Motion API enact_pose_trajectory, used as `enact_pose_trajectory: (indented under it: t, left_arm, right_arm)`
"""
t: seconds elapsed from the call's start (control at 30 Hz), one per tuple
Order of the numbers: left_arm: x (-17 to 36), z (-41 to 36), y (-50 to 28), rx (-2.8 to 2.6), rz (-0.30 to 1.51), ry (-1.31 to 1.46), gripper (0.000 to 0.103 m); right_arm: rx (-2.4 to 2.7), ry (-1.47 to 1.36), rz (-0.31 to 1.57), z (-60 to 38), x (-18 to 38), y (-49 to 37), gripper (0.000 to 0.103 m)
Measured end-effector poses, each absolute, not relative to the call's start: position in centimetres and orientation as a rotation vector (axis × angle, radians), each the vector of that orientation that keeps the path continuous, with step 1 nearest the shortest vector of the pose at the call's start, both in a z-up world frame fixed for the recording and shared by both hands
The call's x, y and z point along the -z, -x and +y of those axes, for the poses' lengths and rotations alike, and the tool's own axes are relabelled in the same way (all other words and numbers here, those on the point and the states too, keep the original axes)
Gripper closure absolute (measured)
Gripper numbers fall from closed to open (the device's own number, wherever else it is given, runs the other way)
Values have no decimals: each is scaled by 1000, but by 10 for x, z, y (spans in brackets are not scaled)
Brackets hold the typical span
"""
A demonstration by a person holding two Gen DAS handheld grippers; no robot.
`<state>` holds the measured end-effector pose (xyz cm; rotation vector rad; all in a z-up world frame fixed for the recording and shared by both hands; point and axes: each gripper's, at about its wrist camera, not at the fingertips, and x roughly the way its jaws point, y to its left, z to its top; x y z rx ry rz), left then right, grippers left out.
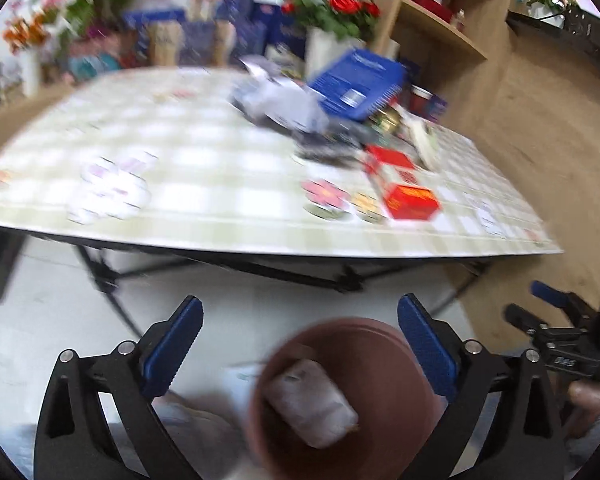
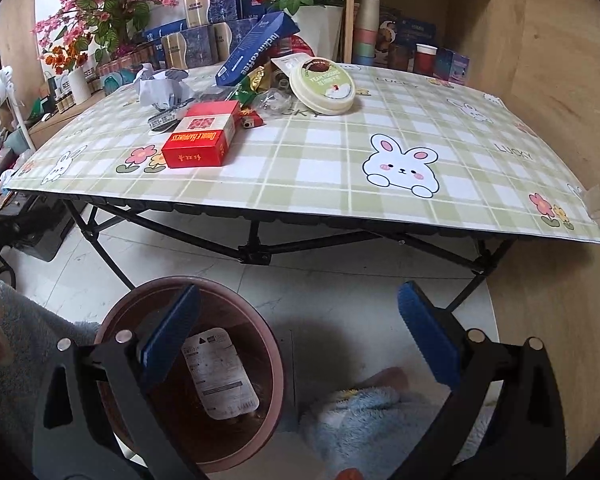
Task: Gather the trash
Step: 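Lower the paper label into the bin and open the left tool, then grasp the coconut yogurt lid with the right tool while the left tool reaches the black tissue pack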
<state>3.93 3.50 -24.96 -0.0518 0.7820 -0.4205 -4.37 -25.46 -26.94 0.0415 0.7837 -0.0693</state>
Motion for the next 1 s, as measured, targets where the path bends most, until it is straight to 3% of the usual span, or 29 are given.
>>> enact_pose_trajectory:
  t: [0.33,1.0]
  left_arm:
    - [247,76,-21,204,686,39,6]
    - [255,81,-28,158,724,77,6]
  right_arm:
    - [58,-10,768,-247,267,45,6]
    - [60,-78,706,-260,247,42,6]
